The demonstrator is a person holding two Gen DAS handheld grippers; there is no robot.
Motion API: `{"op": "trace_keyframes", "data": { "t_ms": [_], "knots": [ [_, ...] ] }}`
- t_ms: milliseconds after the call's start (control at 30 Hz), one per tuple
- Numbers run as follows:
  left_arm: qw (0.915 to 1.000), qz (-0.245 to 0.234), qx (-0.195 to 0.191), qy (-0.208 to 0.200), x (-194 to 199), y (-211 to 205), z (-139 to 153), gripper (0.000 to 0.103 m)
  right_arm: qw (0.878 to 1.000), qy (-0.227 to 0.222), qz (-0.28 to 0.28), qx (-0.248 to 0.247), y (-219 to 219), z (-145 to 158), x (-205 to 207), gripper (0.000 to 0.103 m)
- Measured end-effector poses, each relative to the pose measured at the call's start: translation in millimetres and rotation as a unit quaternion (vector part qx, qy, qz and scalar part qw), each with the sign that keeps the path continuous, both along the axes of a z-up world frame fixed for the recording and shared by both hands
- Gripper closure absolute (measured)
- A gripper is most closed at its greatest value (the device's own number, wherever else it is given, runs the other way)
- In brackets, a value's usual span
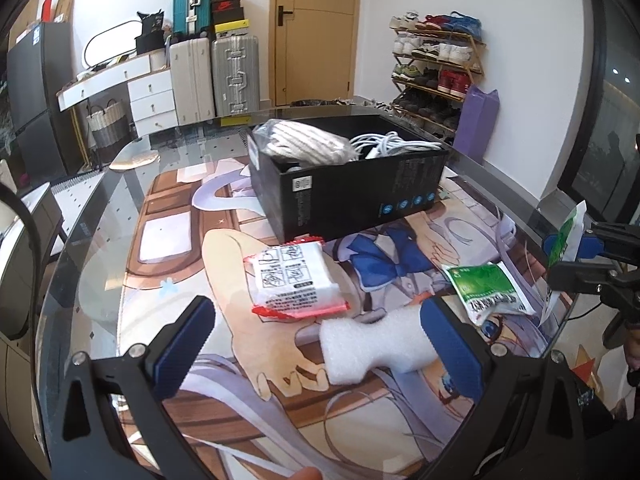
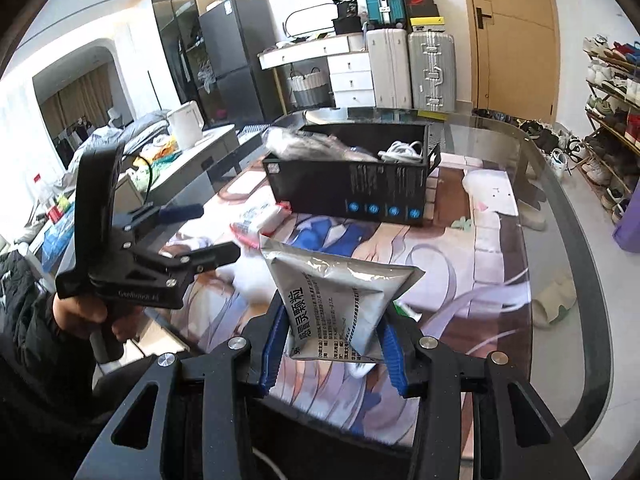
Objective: Organize soft objects
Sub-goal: 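Lift the white packet with the right gripper up above the table, then grasp the red-and-white wrapped packet with the left gripper while the right holds the white packet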
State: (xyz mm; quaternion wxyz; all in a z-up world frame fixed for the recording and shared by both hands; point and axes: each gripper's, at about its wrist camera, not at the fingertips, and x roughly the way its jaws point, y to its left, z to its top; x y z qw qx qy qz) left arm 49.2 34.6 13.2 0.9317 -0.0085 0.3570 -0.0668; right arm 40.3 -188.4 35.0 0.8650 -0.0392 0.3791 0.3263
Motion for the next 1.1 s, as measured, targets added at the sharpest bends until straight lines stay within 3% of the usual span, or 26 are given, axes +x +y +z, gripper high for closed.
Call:
{"op": "trace_keyframes", "data": {
  "t_ms": [300,800,967,1067,1100],
  "knots": [
    [0.9988,0.041,-0.009,0.024,27.8,15.4,-6.2,0.0,1.0,-0.013,-0.011,0.009,1.6,0.1,22.1,0.06],
    [0.9947,0.066,-0.01,0.078,61.6,22.9,-24.6,0.002,0.999,-0.031,-0.011,0.001,5.7,-3.2,44.8,0.06],
    [0.9944,0.059,-0.011,0.086,62.3,22.5,-28.0,0.024,0.999,-0.03,-0.01,0.0,5.8,-4.0,45.8,0.06],
    [0.9954,0.048,-0.005,0.083,60.0,19.4,-26.4,0.049,0.999,-0.031,-0.011,0.001,5.1,-4.8,46.7,0.06],
    [0.9956,0.047,-0.003,0.081,58.8,18.8,-25.7,0.051,0.999,-0.031,-0.012,0.0,4.6,-5.3,47.0,0.06]
  ]
}}
